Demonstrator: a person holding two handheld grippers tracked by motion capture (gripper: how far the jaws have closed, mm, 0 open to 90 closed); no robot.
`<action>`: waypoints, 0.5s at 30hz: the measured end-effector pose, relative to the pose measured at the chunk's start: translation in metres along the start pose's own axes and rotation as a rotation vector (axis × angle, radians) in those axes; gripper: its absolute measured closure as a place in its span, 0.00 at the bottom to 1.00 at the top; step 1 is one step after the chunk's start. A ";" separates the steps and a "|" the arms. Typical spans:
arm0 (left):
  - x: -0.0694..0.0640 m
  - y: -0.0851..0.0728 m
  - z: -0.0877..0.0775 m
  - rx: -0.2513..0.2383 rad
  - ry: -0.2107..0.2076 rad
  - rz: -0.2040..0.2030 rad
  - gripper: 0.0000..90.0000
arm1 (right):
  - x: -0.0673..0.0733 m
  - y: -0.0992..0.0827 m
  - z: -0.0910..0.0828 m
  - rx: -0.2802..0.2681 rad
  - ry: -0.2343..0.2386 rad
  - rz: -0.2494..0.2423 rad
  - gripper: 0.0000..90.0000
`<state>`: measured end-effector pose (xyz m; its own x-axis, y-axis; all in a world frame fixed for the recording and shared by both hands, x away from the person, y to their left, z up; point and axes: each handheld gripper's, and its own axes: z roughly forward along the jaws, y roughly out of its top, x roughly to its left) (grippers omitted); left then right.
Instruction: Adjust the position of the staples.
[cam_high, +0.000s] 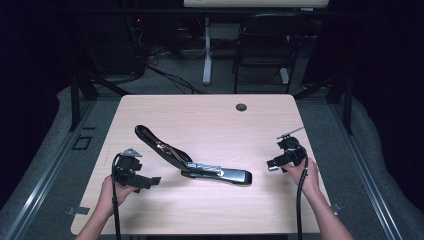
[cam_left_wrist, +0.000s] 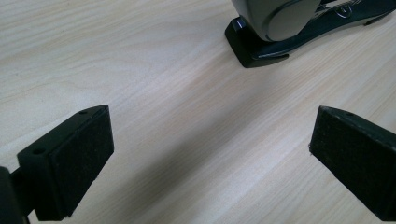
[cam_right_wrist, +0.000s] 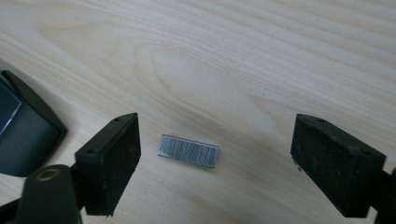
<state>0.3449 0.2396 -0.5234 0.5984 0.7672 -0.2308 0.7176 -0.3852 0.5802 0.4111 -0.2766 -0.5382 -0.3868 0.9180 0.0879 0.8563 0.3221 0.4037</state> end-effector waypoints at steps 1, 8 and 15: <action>0.000 0.000 0.000 0.000 0.001 0.001 0.00 | 0.001 0.000 0.002 -0.007 0.000 0.009 0.20; -0.001 -0.001 0.002 0.009 -0.003 0.000 0.00 | 0.005 0.005 0.007 0.029 -0.036 -0.015 0.27; 0.000 0.000 0.002 0.004 -0.001 0.002 0.00 | 0.008 0.007 0.013 0.026 -0.077 -0.019 0.33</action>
<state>0.3458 0.2381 -0.5250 0.6005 0.7657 -0.2304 0.7178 -0.3892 0.5773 0.4183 -0.2641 -0.5465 -0.3768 0.9262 0.0100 0.8578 0.3449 0.3811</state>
